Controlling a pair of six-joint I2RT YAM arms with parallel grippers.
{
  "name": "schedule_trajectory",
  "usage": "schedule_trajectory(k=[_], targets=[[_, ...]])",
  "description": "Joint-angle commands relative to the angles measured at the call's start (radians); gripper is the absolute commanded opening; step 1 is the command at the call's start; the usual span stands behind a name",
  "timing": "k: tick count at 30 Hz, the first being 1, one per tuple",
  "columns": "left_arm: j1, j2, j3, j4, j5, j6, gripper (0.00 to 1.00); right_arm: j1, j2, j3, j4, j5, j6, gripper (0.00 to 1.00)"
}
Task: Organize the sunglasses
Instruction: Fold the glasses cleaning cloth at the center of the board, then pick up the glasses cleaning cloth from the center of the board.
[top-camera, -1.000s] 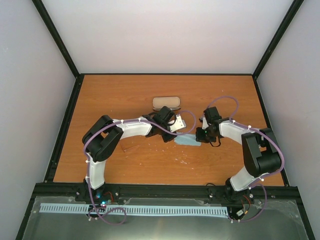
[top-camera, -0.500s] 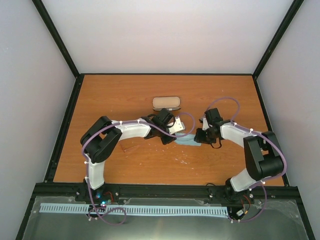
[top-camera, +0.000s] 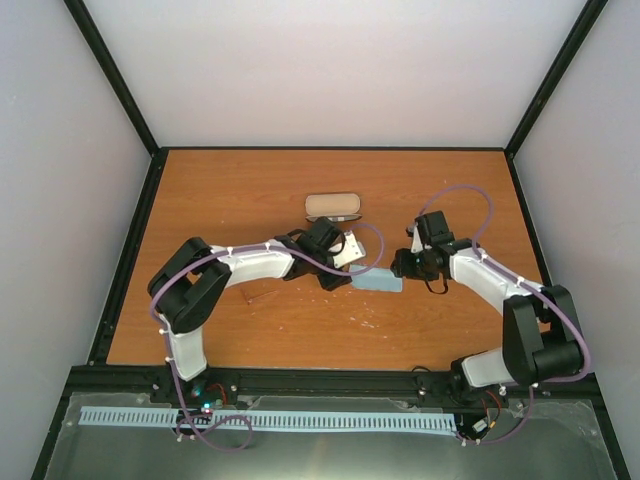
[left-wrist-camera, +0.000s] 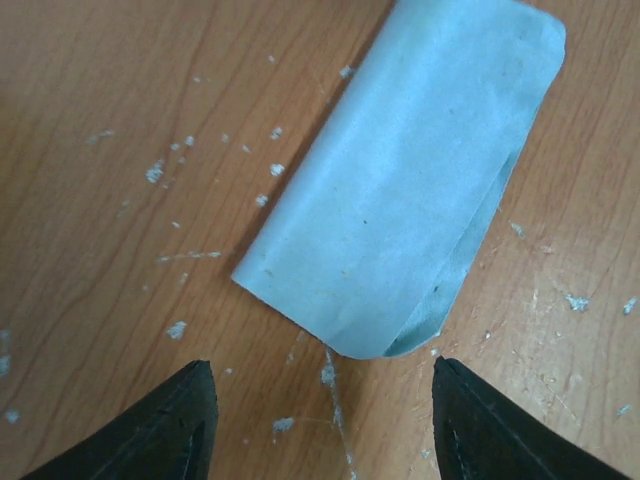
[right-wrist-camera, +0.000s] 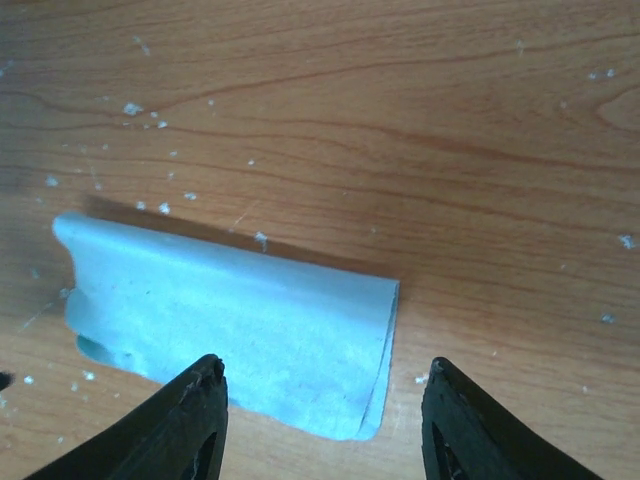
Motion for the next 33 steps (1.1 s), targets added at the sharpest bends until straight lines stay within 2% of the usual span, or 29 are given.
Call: schedule_trajectory(k=[1, 7, 12, 26, 33], targets=[[0.043, -0.055, 0.011, 0.027, 0.005, -0.068, 0.60, -0.005, 0.070, 0.035, -0.019, 0.043, -0.033, 0.53], [0.172, -0.031, 0.071, -0.020, 0.057, -0.100, 0.59, -0.006, 0.141, 0.068, -0.046, 0.077, -0.114, 0.53], [0.229, -0.012, 0.091, -0.023, 0.068, -0.096, 0.58, -0.006, 0.184, 0.094, -0.063, 0.090, -0.151, 0.52], [0.239, 0.018, 0.117, -0.007, 0.074, -0.097, 0.57, 0.003, 0.257, 0.113, -0.070, 0.065, -0.176, 0.47], [0.239, 0.026, 0.120, -0.004, 0.075, -0.101, 0.56, 0.056, 0.294, 0.113, -0.073, 0.076, -0.155, 0.34]])
